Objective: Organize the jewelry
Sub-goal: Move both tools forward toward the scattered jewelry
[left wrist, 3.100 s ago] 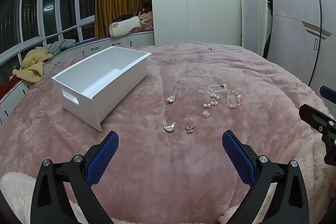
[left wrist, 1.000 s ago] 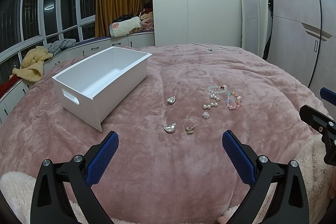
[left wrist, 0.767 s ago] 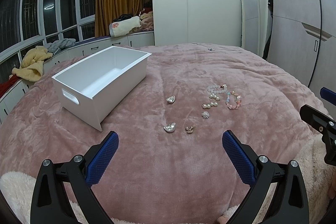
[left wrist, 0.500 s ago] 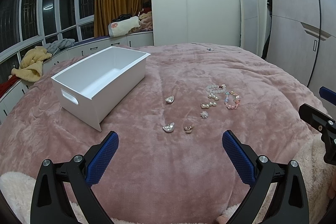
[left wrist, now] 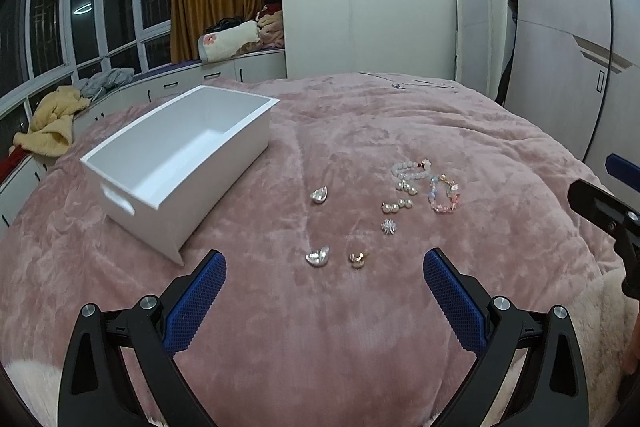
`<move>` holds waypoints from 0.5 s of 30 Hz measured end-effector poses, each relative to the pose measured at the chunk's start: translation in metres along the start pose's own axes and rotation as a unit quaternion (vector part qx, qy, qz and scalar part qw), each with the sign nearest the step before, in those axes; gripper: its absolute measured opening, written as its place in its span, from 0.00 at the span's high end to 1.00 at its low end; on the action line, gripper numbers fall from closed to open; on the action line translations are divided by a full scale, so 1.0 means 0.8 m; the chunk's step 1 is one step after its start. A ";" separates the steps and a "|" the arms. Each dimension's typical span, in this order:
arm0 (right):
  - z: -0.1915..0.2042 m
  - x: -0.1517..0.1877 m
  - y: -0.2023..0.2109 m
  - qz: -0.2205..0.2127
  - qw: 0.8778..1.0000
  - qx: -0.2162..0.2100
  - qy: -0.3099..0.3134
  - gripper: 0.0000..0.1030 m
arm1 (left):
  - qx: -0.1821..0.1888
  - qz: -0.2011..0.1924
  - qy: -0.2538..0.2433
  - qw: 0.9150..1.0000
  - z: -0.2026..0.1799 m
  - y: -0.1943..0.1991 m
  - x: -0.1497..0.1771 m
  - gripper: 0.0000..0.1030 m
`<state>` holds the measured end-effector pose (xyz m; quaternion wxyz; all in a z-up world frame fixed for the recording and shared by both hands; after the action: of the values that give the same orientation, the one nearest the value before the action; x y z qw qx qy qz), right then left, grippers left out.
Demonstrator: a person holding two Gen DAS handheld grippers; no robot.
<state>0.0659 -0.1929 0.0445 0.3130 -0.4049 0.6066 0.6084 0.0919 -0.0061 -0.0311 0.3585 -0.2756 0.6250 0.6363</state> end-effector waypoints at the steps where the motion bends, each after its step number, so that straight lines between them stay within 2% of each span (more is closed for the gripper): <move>1: 0.000 -0.004 -0.004 0.000 1.000 0.001 0.002 0.05 | 0.003 0.001 -0.002 1.000 0.000 -0.003 -0.003 0.03; 15: -0.026 -0.046 -0.070 0.028 0.999 -0.005 -0.027 0.05 | 0.031 0.042 -0.032 0.998 0.010 -0.062 -0.040 0.03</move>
<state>0.1346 -0.2057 0.0507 0.3102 -0.3725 0.6062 0.6305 0.1512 -0.0033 -0.0347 0.3599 -0.2170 0.6438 0.6394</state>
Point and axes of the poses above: each gripper's, at about its wrist camera, not at the fingertips, and y roughly against the way its jaws point, z to its left, x to its underside, the point moved 7 cm from there along -y, roughly the way its jaws point, and after that the axes turned 2 degrees about -y, right-handed, at the moved point
